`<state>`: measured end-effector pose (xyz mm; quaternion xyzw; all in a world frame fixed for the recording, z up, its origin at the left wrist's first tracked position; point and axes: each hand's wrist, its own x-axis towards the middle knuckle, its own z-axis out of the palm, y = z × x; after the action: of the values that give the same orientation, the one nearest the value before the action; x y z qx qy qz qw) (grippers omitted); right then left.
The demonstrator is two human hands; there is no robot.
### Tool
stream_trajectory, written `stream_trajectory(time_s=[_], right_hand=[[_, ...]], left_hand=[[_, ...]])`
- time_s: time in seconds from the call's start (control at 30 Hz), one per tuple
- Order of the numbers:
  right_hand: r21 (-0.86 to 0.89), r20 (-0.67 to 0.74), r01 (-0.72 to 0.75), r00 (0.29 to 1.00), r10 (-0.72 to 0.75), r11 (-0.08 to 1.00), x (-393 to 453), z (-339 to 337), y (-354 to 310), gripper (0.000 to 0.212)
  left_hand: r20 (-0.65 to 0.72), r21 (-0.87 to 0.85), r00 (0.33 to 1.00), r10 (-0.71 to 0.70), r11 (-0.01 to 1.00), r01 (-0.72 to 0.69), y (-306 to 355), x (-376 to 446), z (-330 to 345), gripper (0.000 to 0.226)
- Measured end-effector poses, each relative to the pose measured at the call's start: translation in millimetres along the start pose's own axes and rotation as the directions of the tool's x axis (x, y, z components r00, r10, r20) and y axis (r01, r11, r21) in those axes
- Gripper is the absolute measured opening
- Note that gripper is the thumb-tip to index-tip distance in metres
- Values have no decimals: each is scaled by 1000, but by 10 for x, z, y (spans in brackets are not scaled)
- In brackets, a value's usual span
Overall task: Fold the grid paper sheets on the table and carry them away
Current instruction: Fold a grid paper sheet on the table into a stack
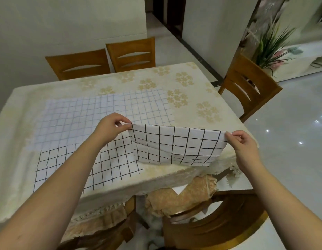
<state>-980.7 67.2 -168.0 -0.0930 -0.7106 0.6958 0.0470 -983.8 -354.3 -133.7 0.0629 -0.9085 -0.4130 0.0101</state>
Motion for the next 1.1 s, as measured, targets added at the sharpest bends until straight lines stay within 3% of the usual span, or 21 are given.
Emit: stream_trajectory(time_s=[0.17, 0.3, 0.5, 0.87, 0.97, 1.1], right_hand=[[-119, 47, 25, 999, -20, 993, 149, 90, -33, 24], [-204, 38, 36, 999, -29, 978, 301, 98, -80, 7], [-188, 111, -23, 993, 44, 982, 418, 4, -69, 7], [-126, 289, -205, 928, 234, 971, 334, -79, 217, 7], [-93, 229, -275, 929, 290, 957, 353, -78, 413, 7], [19, 26, -411, 912, 410, 912, 380, -102, 803, 6]], left_hand=[[49, -87, 996, -72, 993, 76, 93, 79, -21, 8], [65, -136, 995, -81, 987, 89, 106, 188, -10, 9], [26, -109, 997, -70, 991, 72, 209, 359, -14, 10], [105, -89, 989, -101, 990, 111, 257, 697, -119, 12], [65, -60, 994, -90, 994, 94, 406, 902, 82, 10], [7, -142, 999, -48, 989, 48, 644, 1184, 544, 23]])
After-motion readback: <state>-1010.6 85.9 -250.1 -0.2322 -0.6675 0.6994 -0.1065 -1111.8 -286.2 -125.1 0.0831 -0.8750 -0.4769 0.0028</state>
